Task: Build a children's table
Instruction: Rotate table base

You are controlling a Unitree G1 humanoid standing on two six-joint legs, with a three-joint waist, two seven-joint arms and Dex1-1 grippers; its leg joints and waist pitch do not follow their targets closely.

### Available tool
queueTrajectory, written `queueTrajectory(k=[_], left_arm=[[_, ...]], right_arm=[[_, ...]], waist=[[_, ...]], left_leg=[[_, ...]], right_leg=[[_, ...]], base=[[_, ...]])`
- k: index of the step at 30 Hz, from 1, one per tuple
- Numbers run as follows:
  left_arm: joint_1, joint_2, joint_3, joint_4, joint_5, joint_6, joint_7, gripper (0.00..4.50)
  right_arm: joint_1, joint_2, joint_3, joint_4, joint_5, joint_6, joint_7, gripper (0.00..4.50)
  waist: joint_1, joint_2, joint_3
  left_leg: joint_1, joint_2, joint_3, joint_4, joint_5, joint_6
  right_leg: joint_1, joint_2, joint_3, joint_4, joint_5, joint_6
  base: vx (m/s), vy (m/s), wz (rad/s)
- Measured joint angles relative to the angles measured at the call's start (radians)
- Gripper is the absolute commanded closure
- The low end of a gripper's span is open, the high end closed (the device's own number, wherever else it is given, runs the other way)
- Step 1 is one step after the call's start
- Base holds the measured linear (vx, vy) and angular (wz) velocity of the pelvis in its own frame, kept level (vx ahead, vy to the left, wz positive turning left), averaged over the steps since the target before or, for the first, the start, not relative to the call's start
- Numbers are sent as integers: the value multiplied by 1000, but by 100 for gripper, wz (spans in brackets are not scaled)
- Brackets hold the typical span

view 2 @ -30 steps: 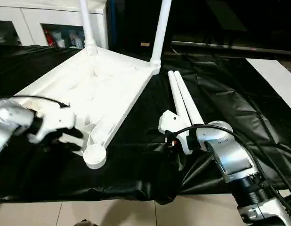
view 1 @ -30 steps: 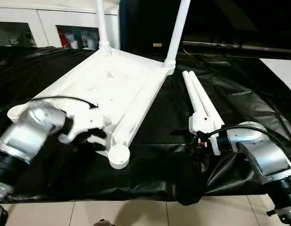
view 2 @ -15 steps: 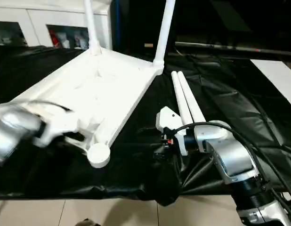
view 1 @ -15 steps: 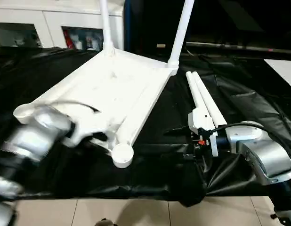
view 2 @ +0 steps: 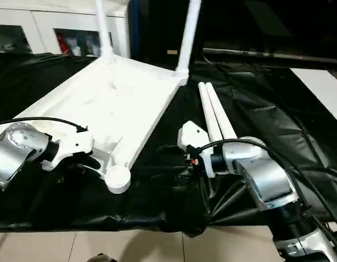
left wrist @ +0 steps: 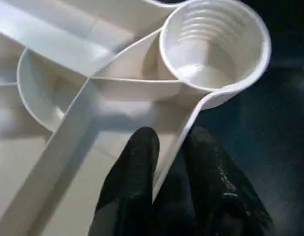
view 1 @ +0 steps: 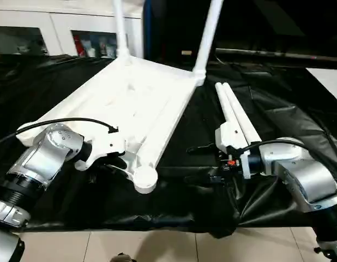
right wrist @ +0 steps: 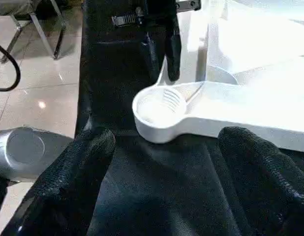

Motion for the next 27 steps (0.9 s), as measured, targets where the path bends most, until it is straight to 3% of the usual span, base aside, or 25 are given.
queueTrajectory(k=[3, 7, 9, 14, 19, 22, 27], left_arm=[[21, -11, 2, -65, -10, 84, 9, 389], [64, -96, 41, -166, -6, 226, 147, 409], [68, -124, 42, -181, 0, 246, 209, 417], [59, -155, 61, -134, 43, 204, 360, 434], [53, -93, 89, -62, 70, 95, 388, 448], [52, -58, 89, -59, 72, 88, 374, 448], [49, -75, 113, -60, 67, 154, 392, 448]], right_arm=[[8, -1, 3, 0, 0, -1, -2, 67], [18, 3, 14, 3, -4, -7, -24, 67], [18, 12, 19, 4, -10, -11, -31, 67], [13, 38, 29, 50, -30, -34, -50, 67], [8, 44, 31, 80, -37, -52, -65, 67], [0, 43, 31, 83, -38, -56, -65, 67], [3, 42, 30, 92, -42, -68, -73, 67]], waist=[[-6, 0, 0], [-8, 3, -2], [-9, 2, -2], [-11, 1, -2], [-8, 1, -2], [-5, 1, -2], [4, 3, -2]], left_leg=[[0, 0, 0, 0, 0, 0], [2, 0, 0, 1, 0, 0], [3, 0, 0, 2, 0, 0], [9, 0, -1, 2, 1, -1], [15, 2, -4, 2, 1, -1], [14, 2, -3, 1, 0, -2], [14, 2, -3, 1, 0, -2]], right_leg=[[0, 0, 0, 0, 0, 0], [1, 0, 0, 1, 1, -1], [1, 0, 0, 3, 1, -1], [2, 0, -1, 7, -1, 3], [1, 0, -5, 6, -1, 3], [1, 0, -4, 6, 1, 0], [2, 0, -4, 5, 3, -4]], base=[[0, 0, 0], [0, 0, 0], [0, 0, 0], [0, 0, 0], [0, 0, 0], [0, 0, 0], [0, 0, 0]])
